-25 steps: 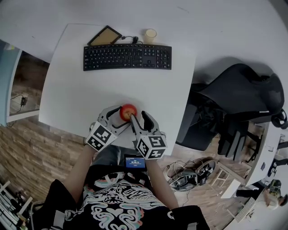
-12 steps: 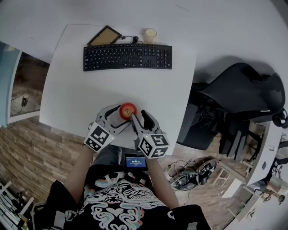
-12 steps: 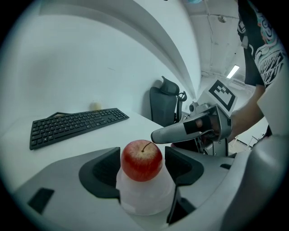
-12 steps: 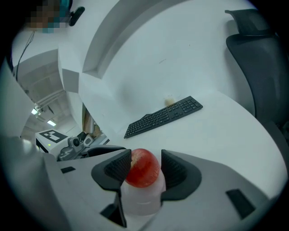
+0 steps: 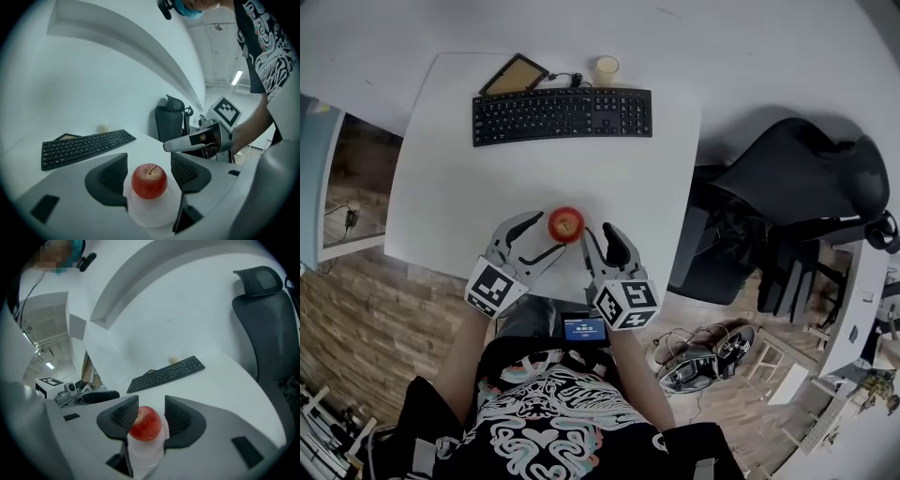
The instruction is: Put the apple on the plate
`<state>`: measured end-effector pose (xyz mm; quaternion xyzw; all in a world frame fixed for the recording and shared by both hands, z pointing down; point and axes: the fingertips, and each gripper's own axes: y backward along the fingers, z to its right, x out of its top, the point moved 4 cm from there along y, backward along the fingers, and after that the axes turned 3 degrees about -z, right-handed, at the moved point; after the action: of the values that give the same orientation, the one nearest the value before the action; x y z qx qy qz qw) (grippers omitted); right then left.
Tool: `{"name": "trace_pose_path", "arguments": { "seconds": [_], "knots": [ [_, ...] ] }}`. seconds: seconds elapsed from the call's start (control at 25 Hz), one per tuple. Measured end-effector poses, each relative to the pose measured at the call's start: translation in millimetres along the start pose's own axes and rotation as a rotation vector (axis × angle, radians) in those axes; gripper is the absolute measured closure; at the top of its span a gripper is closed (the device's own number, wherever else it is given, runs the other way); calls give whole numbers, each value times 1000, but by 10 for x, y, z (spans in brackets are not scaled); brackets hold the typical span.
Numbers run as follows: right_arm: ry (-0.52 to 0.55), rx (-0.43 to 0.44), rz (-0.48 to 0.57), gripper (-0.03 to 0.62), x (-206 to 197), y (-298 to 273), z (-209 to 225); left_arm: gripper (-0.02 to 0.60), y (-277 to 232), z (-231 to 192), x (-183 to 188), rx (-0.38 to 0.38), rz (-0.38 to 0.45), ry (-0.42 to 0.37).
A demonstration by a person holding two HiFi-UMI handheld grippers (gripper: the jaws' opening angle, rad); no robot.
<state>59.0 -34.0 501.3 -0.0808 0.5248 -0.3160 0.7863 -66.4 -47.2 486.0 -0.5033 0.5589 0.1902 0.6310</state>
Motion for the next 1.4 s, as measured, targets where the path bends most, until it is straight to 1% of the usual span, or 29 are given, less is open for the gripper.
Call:
{"name": "trace_pose_path", "arguments": {
  "seconds": [0.08,0.12,0.2,0.28,0.4,0.52,0.56,0.68,0.72,0.76,0.88,1.0,1.12,1.24,1.4],
  "knots": [
    [29,-33,15,447,51,63,6,304,47,-19,52,15,40,14],
    [43,-49,21,480,77,93,10,330,72,-32,77,26,63,18],
    [65,-68,37,522,130,161,8,406,135,-50,122,53,79,17],
    [89,-83,57,540,195,243,1,486,202,-57,167,84,76,10],
    [139,-127,82,545,290,349,-5,533,274,-73,226,114,79,-2],
    [180,-166,89,545,344,448,-22,543,330,-80,279,126,90,-2],
    [189,-173,90,545,360,482,-38,543,357,-71,320,128,94,-16],
    [190,-182,102,545,426,599,-75,543,448,-39,476,155,94,-117],
    [188,-185,111,545,454,643,-80,543,474,-37,533,167,103,-136],
    [188,-190,120,545,482,683,-82,543,499,-41,591,173,121,-137],
    [200,-203,139,545,558,787,-98,554,572,-68,759,188,192,-108],
    [220,-213,152,557,646,882,-144,555,658,-94,843,224,181,-116],
    [244,-230,172,563,718,956,-183,555,717,-108,899,242,183,-127],
    [240,-229,183,565,736,1009,-193,555,749,-96,933,251,187,-142],
    [240,-238,185,565,716,1078,-160,555,715,-30,953,254,162,-199]
  ]
}}
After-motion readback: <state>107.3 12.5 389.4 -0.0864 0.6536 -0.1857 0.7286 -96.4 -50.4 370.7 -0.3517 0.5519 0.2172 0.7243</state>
